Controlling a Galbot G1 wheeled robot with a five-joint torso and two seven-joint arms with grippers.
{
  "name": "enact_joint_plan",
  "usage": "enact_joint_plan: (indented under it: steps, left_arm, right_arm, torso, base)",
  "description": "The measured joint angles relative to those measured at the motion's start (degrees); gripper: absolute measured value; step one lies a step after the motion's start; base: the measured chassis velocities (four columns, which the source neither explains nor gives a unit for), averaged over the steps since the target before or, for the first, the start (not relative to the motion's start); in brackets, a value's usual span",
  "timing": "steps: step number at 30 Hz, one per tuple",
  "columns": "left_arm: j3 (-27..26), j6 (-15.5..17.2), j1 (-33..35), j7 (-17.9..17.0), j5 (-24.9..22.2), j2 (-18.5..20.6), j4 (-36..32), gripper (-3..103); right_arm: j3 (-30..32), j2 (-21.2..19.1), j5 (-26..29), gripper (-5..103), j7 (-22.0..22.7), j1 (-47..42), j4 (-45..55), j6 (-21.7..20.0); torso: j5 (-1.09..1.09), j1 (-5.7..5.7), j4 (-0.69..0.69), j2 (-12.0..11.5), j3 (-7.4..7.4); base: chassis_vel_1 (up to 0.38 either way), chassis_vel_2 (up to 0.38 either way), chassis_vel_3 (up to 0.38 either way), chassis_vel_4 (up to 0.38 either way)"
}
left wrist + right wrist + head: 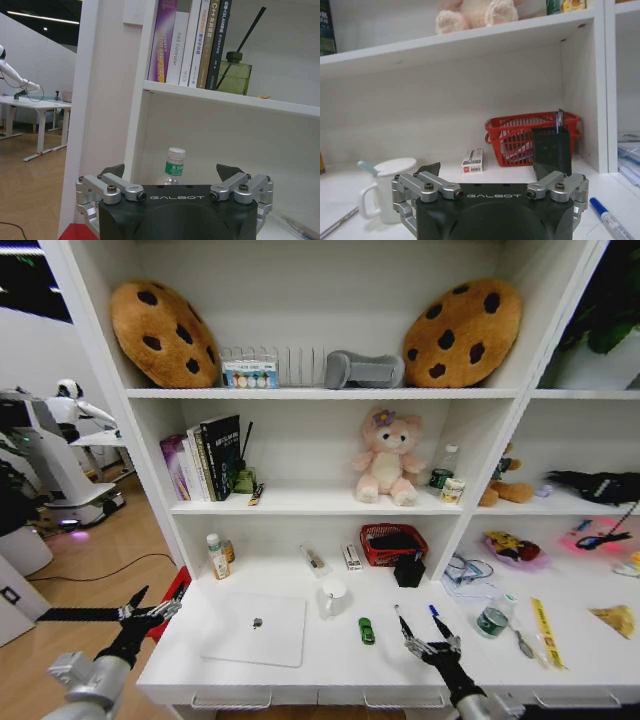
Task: Organize the objects on the table.
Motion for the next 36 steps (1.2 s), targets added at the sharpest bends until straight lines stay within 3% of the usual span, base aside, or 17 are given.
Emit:
enact_joint_plan:
  steps: [11,24,26,28,29,36]
  left_arm:
    - [0.2,0.0,0.0,0.0,0.2,0.2,0.0,100]
    - [0.2,0.0,0.0,0.1,0.3,0.2,0.0,100]
    - [0.3,0.0,0.0,0.0,0.3,0.2,0.0,100]
    - [0.3,0.0,0.0,0.0,0.3,0.3,0.0,100]
    - [0.3,0.0,0.0,0.0,0.3,0.3,0.0,100]
    - [0.3,0.0,0.0,0.0,0.3,0.3,-0.1,100]
  right_arm:
    - [-9.4,-4.4,-5.5,100,0.9,5.1,-6.8,-0.1]
    - [-15.4,-4.3,-5.9,99,2.9,11.4,-12.6,-2.1]
    - [-15.7,-4.4,-6.1,94,2.8,11.7,-13.1,-2.1]
    - [-16.2,-4.6,-6.5,79,2.7,12.0,-13.4,-2.1]
    - [-16.2,-4.6,-6.5,79,2.7,12.0,-13.4,-2.1]
    - [-16.6,-4.2,-6.9,51,2.6,12.0,-13.4,-2.1]
  torso:
    - [0.01,0.00,0.00,0.0,0.00]
    - [0.01,0.01,0.00,0.0,0.00]
    - [0.01,0.01,0.00,0.0,0.00]
    - [0.01,0.01,0.00,0.0,0.00]
    - [0.01,0.01,0.00,0.0,0.00]
    - [0.01,0.01,0.00,0.0,0.00]
  base:
    - [0.000,0.000,0.000,0.000]
    - [0.000,0.000,0.000,0.000]
    - [0.000,0.000,0.000,0.000]
    - [0.000,0.000,0.000,0.000]
    - [0.000,0.000,0.000,0.000]
    - [0.000,0.000,0.000,0.000]
